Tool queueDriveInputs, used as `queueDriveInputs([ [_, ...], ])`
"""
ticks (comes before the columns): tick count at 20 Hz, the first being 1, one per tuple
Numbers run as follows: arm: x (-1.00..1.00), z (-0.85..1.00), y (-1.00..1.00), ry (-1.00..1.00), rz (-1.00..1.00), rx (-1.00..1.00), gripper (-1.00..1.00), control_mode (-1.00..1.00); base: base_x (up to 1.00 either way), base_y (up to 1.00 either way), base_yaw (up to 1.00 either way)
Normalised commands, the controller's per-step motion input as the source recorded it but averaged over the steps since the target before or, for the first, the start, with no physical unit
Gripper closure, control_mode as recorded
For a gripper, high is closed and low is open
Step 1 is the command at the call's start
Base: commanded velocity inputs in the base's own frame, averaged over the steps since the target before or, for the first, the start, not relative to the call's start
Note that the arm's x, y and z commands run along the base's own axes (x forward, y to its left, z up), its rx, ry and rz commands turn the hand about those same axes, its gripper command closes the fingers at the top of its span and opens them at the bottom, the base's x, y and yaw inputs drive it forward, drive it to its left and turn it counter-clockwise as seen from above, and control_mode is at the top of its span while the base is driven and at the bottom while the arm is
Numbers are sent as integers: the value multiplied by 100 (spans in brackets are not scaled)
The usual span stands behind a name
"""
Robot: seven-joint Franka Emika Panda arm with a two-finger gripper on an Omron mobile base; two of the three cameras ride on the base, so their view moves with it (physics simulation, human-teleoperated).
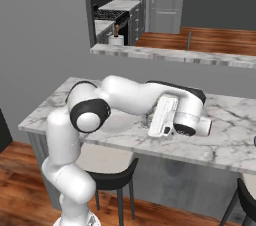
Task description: Retrieve the wine glasses from the counter and place one next to each plate.
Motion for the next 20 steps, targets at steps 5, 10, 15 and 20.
queueDriveInputs([
  [5,-39,100,35,-30,0,0,-100,-100,0,0,0],
  [10,-50,100,44,-31,0,-1,-100,-100,0,0,0],
  [15,-70,99,60,-39,0,-3,-100,-100,0,0,0],
  [20,-95,80,65,-39,0,0,-100,-100,0,0,0],
])
